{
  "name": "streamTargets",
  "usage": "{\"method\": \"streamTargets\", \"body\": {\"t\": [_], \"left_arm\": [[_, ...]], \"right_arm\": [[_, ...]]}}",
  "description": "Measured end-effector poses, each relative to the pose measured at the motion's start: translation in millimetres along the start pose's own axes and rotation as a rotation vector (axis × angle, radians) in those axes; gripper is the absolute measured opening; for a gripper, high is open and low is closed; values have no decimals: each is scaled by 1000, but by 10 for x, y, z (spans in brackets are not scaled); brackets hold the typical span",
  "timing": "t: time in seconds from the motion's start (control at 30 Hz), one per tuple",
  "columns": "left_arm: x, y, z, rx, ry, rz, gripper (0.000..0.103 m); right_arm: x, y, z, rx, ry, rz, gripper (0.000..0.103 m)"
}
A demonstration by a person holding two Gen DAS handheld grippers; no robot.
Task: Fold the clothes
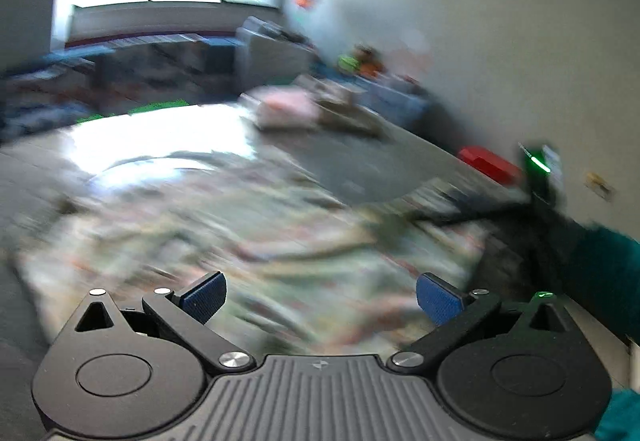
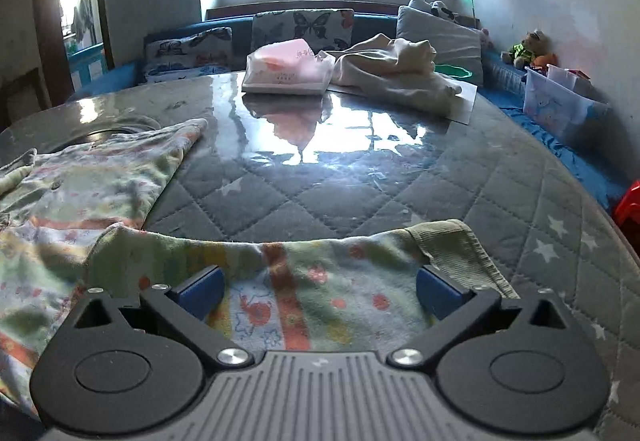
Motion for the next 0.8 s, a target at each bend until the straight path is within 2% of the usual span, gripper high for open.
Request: {"method": "streamTargets", "body": {"t": [0.13,0.3,0.4,0.5,0.67,0.8], "left_arm": [[-18,660,-263,105,-31,-253,103],[-220,1399,-397,216,-9,-467,102],[-370,1639,-428,231,8,-512,101],[-554,1811,-456,230,47,-539,93],[-764,1976,-420,267,99,-544,73],[-775,1982,-371,254,92,-551,68]], "right_arm": [[-10,3,-3,-1,-1,1,103],[-16,7,5,1,-5,3,103],[-18,9,5,4,-6,6,103],[-20,7,5,4,-6,5,103],[-25,7,5,3,-7,4,103],[-26,5,8,2,-8,3,103]]}}
Point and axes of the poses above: each gripper's, at about its wrist camera, not at the fingertips, and x roughly against the way its jaws point, y to its left, z to its underside, the point moved 4 cm from there along -x, roughly the way its jaws point, and after that the axes turned 4 degrees about x, right-handed, at the moved point
